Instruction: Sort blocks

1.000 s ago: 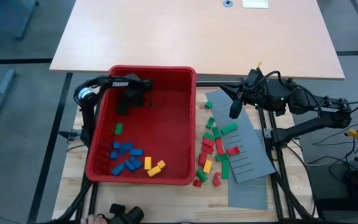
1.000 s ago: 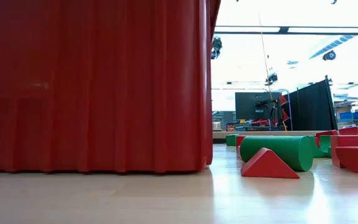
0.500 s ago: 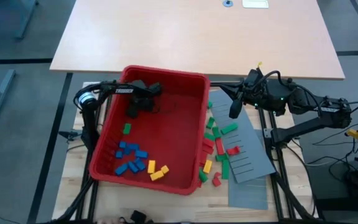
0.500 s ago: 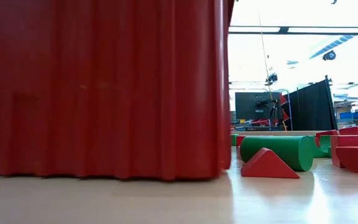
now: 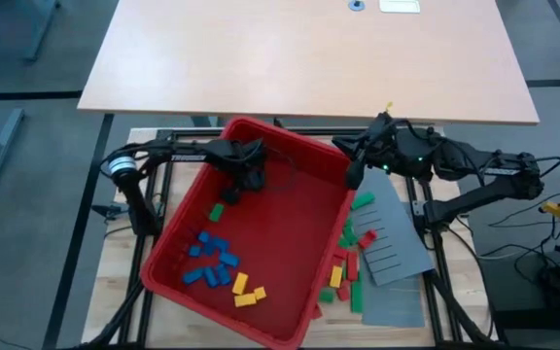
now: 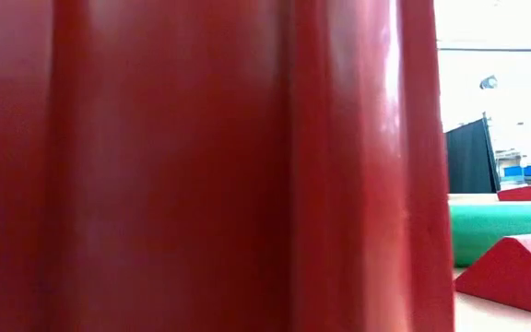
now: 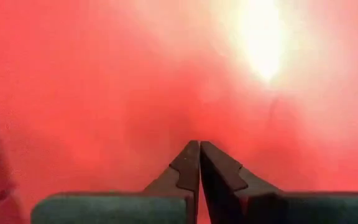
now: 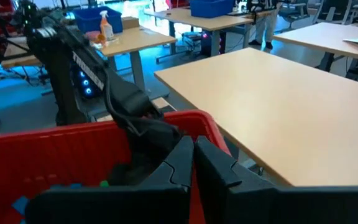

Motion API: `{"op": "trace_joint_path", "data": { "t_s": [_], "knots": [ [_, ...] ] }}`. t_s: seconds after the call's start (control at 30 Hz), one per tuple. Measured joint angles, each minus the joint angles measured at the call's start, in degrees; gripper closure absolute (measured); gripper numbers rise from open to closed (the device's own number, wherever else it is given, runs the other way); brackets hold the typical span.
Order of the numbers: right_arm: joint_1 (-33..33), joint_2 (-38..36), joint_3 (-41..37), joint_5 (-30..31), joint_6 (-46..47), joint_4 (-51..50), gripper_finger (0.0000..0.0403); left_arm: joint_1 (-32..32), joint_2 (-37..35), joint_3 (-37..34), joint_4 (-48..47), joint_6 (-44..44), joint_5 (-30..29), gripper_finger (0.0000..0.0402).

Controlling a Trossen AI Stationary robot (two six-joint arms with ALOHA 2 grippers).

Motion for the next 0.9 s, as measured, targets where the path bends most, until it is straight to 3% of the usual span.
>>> {"op": "trace_joint_path", "data": {
  "t_s": [0.23, 0.5, 0.9],
  "knots": [
    [0.0, 0.7, 0.0, 0.0, -0.2, 0.1, 0.0403, -1.0, -4.6, 0.0, 1.8, -3.9, -1.8, 0.0402],
    [0.0, -0.4, 0.0, -0.1, -0.3, 0.8, 0.0403, 0.6, -7.6, 0.0, 2.2, -4.3, -15.3, 0.0402],
    [0.6, -0.4, 0.0, -0.5, 0.0, 0.9, 0.0403, 6.3, -4.6, -0.1, 3.5, -1.2, -15.3, 0.0402]
  ]
}}
